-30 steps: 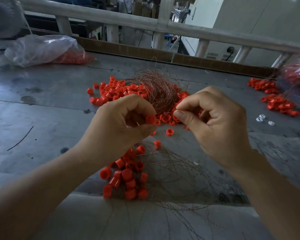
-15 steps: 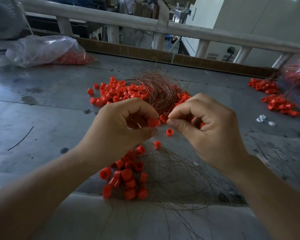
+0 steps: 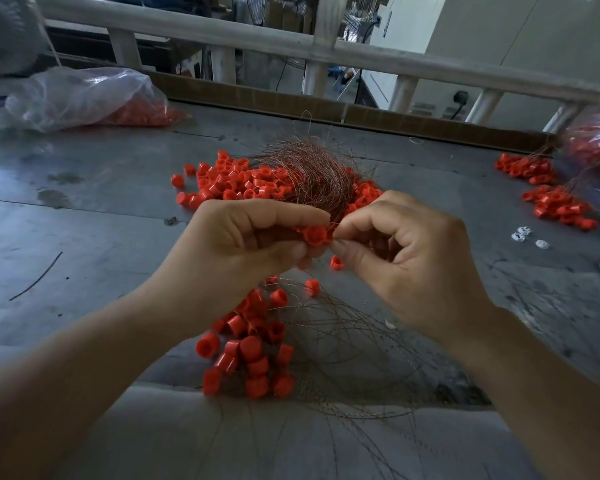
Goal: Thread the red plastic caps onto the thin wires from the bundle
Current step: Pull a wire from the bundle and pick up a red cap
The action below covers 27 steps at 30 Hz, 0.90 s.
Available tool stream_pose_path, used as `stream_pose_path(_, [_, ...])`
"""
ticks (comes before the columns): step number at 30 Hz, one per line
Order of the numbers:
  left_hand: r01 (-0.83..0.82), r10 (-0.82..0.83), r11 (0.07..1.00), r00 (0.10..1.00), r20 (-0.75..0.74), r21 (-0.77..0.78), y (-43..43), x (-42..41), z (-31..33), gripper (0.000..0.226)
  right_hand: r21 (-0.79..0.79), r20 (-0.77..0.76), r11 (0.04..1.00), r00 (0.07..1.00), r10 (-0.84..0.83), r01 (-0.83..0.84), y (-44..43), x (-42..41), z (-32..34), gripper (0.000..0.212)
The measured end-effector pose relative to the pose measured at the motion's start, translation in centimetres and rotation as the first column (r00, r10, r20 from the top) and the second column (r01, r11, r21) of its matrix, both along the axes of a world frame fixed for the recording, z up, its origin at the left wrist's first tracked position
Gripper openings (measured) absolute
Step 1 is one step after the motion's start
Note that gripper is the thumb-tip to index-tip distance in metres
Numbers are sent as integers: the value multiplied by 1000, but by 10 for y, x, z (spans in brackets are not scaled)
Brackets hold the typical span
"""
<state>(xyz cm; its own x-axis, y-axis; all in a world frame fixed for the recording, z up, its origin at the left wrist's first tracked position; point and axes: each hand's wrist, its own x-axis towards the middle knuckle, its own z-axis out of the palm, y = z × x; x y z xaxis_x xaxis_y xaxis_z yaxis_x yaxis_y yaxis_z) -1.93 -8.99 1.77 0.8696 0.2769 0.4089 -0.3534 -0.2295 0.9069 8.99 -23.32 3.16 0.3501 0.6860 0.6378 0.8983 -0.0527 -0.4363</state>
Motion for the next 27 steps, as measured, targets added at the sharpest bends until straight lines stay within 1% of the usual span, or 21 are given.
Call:
stream_pose_path(5, [15, -15, 1000, 1000, -19, 7, 0, 0, 2, 31, -7, 14, 1000, 1000, -14, 14, 0, 1, 1, 3])
stream_pose_path(10, [28, -28, 1000, 999, -19, -6, 1, 0, 2, 38, -9, 21, 1000, 1000, -10, 10, 0, 1, 1, 2])
stream_pose_path(22, [6, -5, 1000, 999, -38, 20, 3, 0, 1, 37, -28, 21, 1000, 1000, -5, 6, 0, 1, 2, 1])
stream_pose_path(27, [21, -20, 1000, 999, -36, 4, 4, 0, 2, 38, -36, 16, 999, 999, 33, -32, -1, 0, 1, 2])
